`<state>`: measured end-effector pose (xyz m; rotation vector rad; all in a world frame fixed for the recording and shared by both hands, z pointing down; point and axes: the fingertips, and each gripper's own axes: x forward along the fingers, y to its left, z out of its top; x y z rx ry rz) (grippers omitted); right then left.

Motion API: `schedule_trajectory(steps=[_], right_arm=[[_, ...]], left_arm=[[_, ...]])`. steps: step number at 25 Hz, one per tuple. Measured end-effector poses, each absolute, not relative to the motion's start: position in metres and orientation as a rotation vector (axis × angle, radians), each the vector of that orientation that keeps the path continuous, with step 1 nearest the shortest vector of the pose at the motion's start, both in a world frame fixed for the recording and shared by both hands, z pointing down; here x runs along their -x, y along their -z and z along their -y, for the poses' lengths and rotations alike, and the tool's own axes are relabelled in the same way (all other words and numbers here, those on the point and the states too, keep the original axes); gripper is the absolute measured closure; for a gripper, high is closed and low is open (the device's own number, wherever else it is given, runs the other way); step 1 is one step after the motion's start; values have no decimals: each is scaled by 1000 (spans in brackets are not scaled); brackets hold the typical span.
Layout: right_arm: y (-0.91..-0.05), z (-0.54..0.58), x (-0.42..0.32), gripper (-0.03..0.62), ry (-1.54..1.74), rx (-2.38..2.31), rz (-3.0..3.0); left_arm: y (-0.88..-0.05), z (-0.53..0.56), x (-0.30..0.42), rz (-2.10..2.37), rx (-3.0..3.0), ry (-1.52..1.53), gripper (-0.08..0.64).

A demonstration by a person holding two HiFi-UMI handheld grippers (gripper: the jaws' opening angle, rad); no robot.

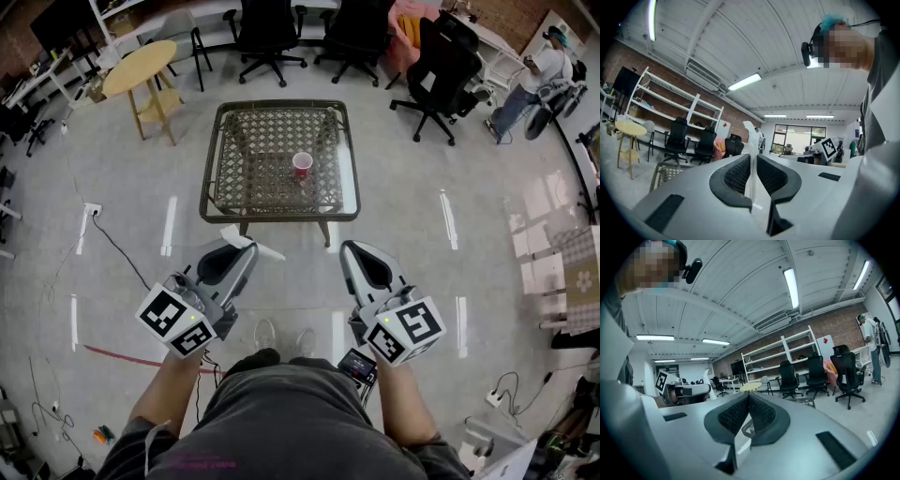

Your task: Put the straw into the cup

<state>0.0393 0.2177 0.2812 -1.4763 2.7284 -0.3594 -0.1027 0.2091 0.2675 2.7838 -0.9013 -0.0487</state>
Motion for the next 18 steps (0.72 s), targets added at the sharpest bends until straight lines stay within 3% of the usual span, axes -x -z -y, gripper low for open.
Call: schedule_trajectory(steps=[18], right_arm=[[-301, -224, -52, 577, 425, 1425, -2751]], left_arm=[[-281, -212, 87, 933, -2765, 43, 511]])
